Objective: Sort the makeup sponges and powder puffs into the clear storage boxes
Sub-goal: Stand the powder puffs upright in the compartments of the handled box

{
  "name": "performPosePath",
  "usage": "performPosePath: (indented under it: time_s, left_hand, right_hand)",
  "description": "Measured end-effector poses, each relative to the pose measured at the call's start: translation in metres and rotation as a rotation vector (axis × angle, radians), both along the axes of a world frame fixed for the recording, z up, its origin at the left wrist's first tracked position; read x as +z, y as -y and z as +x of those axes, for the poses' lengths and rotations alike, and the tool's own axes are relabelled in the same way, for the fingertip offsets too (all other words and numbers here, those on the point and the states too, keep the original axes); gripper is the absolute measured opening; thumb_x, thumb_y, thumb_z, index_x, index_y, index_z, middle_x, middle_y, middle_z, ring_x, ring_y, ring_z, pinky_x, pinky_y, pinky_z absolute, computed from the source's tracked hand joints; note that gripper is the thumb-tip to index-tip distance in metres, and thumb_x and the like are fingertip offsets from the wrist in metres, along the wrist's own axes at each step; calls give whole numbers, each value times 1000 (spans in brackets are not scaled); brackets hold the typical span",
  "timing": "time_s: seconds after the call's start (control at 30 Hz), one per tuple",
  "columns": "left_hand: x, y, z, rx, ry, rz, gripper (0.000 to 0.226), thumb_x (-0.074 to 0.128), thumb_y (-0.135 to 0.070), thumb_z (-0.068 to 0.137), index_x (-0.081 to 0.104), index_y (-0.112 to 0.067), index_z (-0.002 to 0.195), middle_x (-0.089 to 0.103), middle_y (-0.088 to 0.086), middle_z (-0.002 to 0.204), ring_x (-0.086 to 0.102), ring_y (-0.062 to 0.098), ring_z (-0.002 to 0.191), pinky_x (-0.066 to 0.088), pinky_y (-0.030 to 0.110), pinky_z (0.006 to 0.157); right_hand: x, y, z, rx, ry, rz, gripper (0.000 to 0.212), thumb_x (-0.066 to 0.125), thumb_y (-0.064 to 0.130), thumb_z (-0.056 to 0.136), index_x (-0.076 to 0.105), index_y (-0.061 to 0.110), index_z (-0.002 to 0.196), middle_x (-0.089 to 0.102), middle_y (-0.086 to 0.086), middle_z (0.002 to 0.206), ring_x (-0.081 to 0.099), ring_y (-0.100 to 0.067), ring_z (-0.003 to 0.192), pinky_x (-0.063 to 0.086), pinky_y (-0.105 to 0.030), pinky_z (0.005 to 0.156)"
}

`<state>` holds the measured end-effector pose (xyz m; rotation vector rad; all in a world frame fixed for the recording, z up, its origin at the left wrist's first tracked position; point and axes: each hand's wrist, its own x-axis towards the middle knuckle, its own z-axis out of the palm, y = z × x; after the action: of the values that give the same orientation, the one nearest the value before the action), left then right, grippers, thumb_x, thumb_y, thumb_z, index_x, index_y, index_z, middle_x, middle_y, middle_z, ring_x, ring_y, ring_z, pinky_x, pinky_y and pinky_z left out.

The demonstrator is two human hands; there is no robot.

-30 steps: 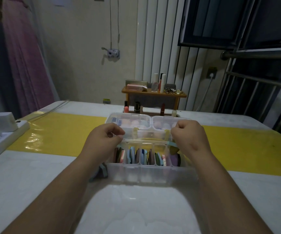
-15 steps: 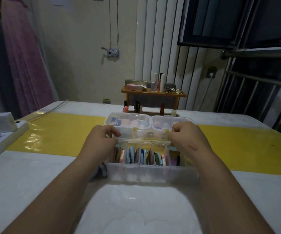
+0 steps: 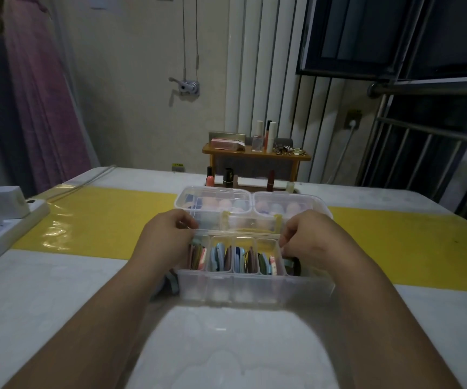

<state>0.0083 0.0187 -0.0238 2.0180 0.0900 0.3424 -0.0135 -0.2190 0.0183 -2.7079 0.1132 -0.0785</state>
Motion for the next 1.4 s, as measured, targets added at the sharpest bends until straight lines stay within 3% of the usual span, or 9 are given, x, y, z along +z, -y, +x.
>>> performPosePath:
  time_s: [0.27,0.43,0.53,0.8,0.97,1.03,1.2,1.3,1.4]
  left_hand:
    - [-1,-2,2,16,31,-6,20,66,-5,82,69,-23,75,68,4,78,65,28,79,58,49,74]
    - [3,-6,5,26,-19,-80,17,55,-4,86,59,-21,86,69,9,78,60,27,65,48,38,57]
    - [4,-17,11,102,-44,-144,21,50,0,83,55,-19,90,71,5,82,57,27,66,43,36,58]
    - [-7,-30,18,133,-13,180,10,61,-21,90,68,-21,96,68,1,88,62,22,75,55,40,72]
    - [-15,-28,22,36,-215,493,45,60,-53,87,63,-27,124,69,0,114,63,23,100,54,39,87]
    - [-15,-27,23,15,-276,592,48,58,-55,87,61,-30,128,66,2,123,60,27,107,52,41,90]
    - [-13,-27,25,-53,-332,647,37,60,-49,88,63,-33,121,64,5,117,57,30,106,51,42,91]
    - [-13,-29,22,-72,-280,429,21,67,-36,85,56,-22,96,65,3,97,58,22,85,51,36,75]
    - [-12,-26,17,-101,-187,265,20,67,-21,85,49,-15,87,60,4,76,46,19,65,37,29,54]
  right_hand:
    - [-1,1,1,-1,26,88,12,68,16,79,75,20,70,71,2,73,66,-17,76,61,-38,75]
    - [-2,0,2,-16,26,73,11,69,17,80,74,21,71,72,3,75,66,-18,77,60,-37,76]
    - [-3,0,0,-21,64,98,14,63,15,79,69,19,67,69,-1,71,65,-20,73,57,-33,68]
    - [-3,-9,-3,27,148,166,14,59,18,80,67,24,70,67,3,74,64,-18,74,59,-39,71]
    - [-4,-16,-4,65,143,173,17,58,15,84,68,24,73,66,3,77,63,-19,76,58,-36,69]
    - [-4,-17,-5,66,142,172,18,57,15,85,68,24,75,66,2,79,63,-18,77,59,-36,70]
    - [-5,-18,-3,69,143,161,17,57,16,86,69,25,77,65,4,81,62,-17,76,60,-37,69]
    - [-6,-18,-3,70,147,158,17,57,18,84,69,26,77,65,6,80,63,-16,75,61,-40,70]
    - [-7,-18,-3,72,146,160,16,57,18,85,69,26,78,65,6,80,63,-16,75,61,-42,71]
